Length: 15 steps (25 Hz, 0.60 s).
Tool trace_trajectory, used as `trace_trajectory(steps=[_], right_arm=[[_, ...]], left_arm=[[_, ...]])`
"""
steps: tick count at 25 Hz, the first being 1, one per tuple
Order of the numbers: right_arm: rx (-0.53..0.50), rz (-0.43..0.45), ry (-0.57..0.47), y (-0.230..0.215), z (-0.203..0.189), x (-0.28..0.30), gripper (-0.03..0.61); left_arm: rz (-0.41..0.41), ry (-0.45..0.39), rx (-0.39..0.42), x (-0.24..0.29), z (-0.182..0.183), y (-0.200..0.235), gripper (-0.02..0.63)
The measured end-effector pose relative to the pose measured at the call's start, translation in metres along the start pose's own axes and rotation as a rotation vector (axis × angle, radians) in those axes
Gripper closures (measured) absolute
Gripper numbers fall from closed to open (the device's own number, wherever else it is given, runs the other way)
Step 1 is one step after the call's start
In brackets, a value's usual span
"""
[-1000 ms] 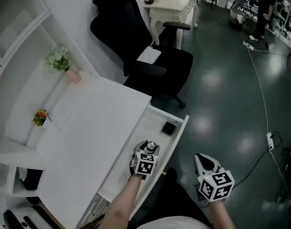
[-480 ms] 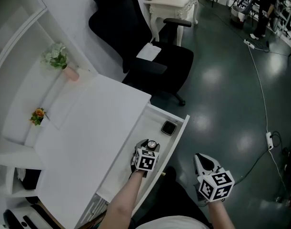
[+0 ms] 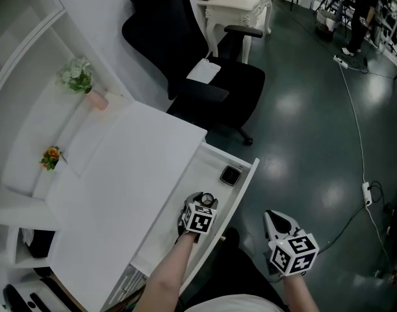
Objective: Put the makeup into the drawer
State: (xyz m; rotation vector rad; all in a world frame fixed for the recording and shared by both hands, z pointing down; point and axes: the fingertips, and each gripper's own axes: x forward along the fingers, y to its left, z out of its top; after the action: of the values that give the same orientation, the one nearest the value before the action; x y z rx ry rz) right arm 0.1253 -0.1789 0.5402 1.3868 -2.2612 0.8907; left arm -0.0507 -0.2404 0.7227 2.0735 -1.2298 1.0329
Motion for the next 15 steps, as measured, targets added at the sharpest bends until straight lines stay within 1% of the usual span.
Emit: trace_trajectory(steps=[5,8,11,15], right_arm=[[0.001,0.004,0.004,0.0005,-0.0006,0.0012,0.575],[0.0,0.006,0.006,0.0005,-0.0017,0.0017,0.575],[-0.001,0.006,0.008,0.0003,-0.0016,0.002,0.576],[-0.001,0.006,0.005,-0.0012,-0.0012,0.0009,0.575]], left_arm=[[0.0,-0.001,0.033,0.0011,-0.0002,-0.0007,0.383],[0.001,-0.001,0.037,0.0027,-0.0005,-0.0009,0.382],[-0.003,0.0,0.021,0.0033,-0.0012,-0.0001,0.379],[-0.007,-0.014,-0.022,-0.0007,0.0011,0.0028,0.354]])
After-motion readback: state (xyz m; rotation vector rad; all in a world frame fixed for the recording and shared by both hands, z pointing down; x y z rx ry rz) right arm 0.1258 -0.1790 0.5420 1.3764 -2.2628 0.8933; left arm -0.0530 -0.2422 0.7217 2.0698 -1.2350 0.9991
